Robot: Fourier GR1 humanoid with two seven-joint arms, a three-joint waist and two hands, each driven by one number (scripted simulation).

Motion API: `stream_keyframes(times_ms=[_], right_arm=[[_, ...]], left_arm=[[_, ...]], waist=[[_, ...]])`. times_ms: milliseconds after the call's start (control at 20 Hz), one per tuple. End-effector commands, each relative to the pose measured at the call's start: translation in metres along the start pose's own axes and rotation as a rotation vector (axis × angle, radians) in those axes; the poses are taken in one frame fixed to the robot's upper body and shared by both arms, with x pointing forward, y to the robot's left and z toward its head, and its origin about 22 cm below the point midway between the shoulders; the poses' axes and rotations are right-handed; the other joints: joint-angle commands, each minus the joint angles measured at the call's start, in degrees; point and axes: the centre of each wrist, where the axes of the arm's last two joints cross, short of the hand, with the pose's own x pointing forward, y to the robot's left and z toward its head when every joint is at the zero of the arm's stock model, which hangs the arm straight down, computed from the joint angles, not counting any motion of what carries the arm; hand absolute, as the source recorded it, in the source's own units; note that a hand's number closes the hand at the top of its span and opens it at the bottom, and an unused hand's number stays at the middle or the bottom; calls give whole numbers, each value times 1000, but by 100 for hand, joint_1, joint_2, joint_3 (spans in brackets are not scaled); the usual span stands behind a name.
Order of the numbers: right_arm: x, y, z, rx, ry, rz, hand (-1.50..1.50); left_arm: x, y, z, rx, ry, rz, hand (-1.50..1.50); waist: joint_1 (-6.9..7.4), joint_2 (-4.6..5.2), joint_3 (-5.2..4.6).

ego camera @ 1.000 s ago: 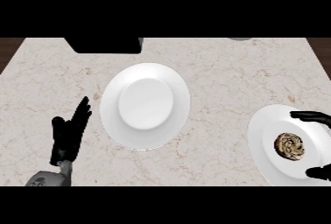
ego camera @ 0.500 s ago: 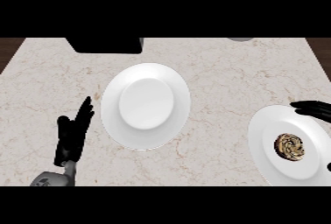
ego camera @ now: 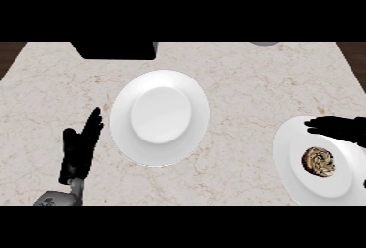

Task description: Pick the cupcake from the plate and place it in the plate

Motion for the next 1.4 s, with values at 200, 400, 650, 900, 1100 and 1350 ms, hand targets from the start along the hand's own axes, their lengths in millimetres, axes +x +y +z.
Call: stream_keyframes(times_ms=[200,400,650,900,1100,1350], right_arm=[[-11,-3,-32,94,-24,-26,-150],[-1,5,-39,102,-41,-38,-150],[-13,17,-31,142,-27,-24,-150],[-19,14,-35,127,-44,-39,-150],[-16,31,-46,130,-25,-36,-150],[-25,50,-51,156,-51,32,150]], left_arm=[[0,-2,0,0,10,0,0],[7,4,-5,14,11,5,0],[-8,3,-1,0,10,6,0],[-5,3,5,26,9,-3,0],[11,6,-1,13,-1,9,0],[6,7,0,23,-4,2,0]], waist=[[-16,0,0],[-67,-13,-3],[-57,-8,-2],[-41,-7,-1],[-65,-14,-1],[-54,-9,0]])
